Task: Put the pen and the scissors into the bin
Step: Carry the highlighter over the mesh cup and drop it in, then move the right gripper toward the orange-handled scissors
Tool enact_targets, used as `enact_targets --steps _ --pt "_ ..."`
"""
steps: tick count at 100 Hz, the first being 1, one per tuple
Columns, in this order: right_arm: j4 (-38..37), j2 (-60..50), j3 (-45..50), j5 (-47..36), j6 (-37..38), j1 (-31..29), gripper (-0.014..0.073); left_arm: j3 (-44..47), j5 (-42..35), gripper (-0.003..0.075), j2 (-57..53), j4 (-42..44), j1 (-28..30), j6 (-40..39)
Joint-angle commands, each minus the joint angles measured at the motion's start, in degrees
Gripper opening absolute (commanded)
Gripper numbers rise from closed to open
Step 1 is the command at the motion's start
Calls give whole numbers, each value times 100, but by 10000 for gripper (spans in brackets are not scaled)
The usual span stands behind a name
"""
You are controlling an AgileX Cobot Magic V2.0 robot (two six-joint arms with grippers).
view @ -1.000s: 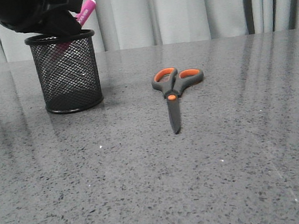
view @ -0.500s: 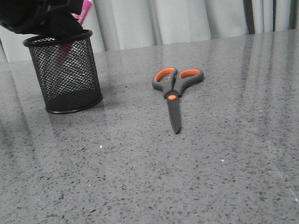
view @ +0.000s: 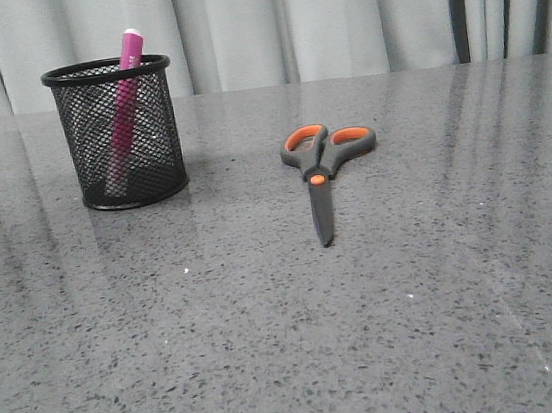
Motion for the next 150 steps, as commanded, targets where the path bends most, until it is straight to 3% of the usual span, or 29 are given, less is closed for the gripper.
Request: enact_targets --steps 1,7,14,30,60,80,91,106,136,150 --pt "153 30 -192 -278 -27 -2 421 -187 -365 367 -494 102 -35 -5" --pt "153 30 -192 -234 -27 -2 421 -187 -333 352 -683 301 -35 -5" --pt "153 30 -192 -143 -27 -2 421 -174 -306 284 -875 440 -35 -5" --pt "182 30 -192 -42 -27 -2 421 -139 -143 -24 -1276 486 87 -5" --pt "229 30 -192 -12 -27 -2 421 -56 633 -22 -1876 469 1497 -406" --pt "782 30 -192 -950 -27 -2 421 869 164 -22 -2755 425 2287 -406" --pt "1050 30 -192 -1304 -104 0 410 1633 -173 -22 -3321 347 2356 -406" --pt "1798 160 -192 -1240 -1127 185 410 2321 -430 -22 -3850 250 2356 -406" --pt "2053 1046 -714 -1446 -1804 1408 410 2494 -556 -22 -4056 250 2356 -406" --pt "2083 1486 -728 -1587 -1804 1598 410 2494 -556 -22 -4056 250 2356 -406"
